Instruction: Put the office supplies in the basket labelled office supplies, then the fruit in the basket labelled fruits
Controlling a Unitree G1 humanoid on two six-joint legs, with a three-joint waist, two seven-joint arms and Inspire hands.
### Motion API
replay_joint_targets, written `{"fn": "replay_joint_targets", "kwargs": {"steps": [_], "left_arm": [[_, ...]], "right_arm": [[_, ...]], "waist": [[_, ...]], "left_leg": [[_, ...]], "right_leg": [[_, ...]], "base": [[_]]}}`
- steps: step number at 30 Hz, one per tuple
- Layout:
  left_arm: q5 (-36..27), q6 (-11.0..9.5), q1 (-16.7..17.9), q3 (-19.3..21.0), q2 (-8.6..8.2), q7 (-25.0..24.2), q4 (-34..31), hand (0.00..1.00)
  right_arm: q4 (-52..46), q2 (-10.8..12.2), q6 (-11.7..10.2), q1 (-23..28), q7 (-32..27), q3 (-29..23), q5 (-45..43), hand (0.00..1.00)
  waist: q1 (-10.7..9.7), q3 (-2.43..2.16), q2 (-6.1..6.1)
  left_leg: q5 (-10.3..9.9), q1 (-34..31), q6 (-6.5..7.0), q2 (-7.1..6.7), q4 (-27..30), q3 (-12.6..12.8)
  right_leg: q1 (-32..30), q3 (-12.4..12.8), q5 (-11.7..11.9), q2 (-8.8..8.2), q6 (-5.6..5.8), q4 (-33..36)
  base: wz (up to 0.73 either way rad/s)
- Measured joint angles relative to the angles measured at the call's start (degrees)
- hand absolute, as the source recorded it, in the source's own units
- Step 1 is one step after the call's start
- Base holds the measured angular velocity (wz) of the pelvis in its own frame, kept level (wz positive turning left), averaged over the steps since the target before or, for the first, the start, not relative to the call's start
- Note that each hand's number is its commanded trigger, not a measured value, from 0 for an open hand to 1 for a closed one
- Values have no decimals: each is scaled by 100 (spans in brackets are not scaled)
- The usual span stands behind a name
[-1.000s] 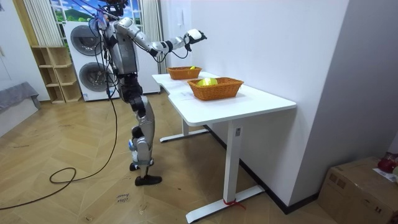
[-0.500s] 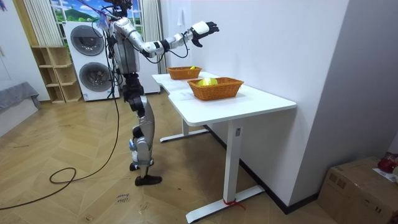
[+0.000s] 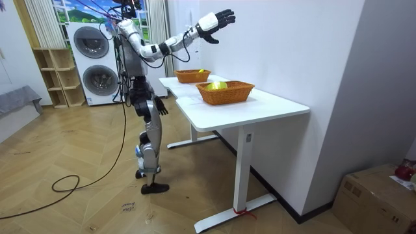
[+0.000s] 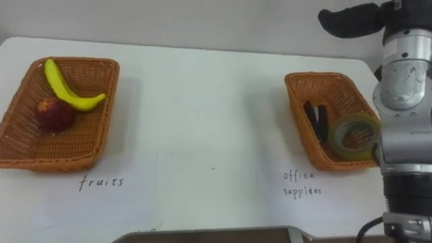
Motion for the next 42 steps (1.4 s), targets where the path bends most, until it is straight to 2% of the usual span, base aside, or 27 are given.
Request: {"fn": "replay_joint_targets", "kwargs": {"steps": [7,11,14,18,22,25,27,32,33,37,39,42], "left_arm": [[-1,-49,69,9,-18,134,10,0],[0,-113,294,167,-12,272,9,0],[2,-110,453,171,-11,367,3,0],[27,-112,516,231,-21,457,0,0],[2,-109,543,236,-12,469,-5,0],[1,-108,558,232,-7,506,-5,0],[0,-104,573,232,-16,536,-53,0],[-2,-93,611,215,-19,559,-125,0],[-4,-91,645,218,-19,573,-213,0],[-7,-65,645,217,-31,618,-245,0],[-14,-29,661,222,-37,629,-249,0],[-3,-5,689,220,-94,632,-401,0]], "right_arm": [[-149,0,-1,546,-424,-526,484,0],[-358,-1,-12,1065,-792,-799,954,0],[-382,-2,-12,1297,-1104,-922,1307,0],[-381,0,-16,1626,-1463,-1239,2085,0],[-372,1,-18,1749,-1882,-1539,2704,0],[-316,6,-132,1837,-2206,-1569,3191,0],[-316,54,-186,2114,-2340,-1624,3567,0],[53,305,-200,2339,-2609,-1711,4129,0],[146,369,-205,2355,-2675,-1718,4302,0],[459,390,-205,2382,-2972,-1720,4948,0],[648,440,-295,2463,-3140,-1737,5125,0],[806,622,-315,2594,-3340,-1844,5327,0]], "waist": [[-68,-8,35],[-157,-8,36],[-229,-3,42],[-351,10,33],[-389,28,40],[-473,42,39],[-478,44,46],[-518,43,70],[-530,33,76],[-566,-1,131],[-563,1,169],[-567,16,186]], "left_leg": [[-10,93,-17,36,-76,229],[-56,162,-53,78,-85,306],[-71,171,-71,103,-84,389],[-77,177,-81,116,-82,410],[-79,177,-80,115,-86,420],[-81,175,-80,117,-85,425],[-87,174,-82,121,-85,424],[-106,155,-82,125,-88,433],[-116,106,-82,128,-80,432],[-115,73,-81,127,-72,429],[-115,76,-81,130,-80,419],[-118,67,-80,130,-85,413]], "right_leg": [[-31,173,13,53,-21,12],[19,317,26,123,-41,15],[0,322,32,149,-52,12],[4,318,38,163,-62,0],[0,321,38,161,-63,-1],[0,321,38,161,-64,-6],[0,325,38,165,-64,-8],[-16,338,38,174,-64,-9],[-50,337,38,174,-64,-8],[-83,320,39,173,-65,-5],[-71,300,39,174,-65,-5],[-79,301,37,173,-65,-8]], "base": [[-17],[-14],[-14],[-2],[0],[0],[0],[0],[0],[0],[4],[1]]}}
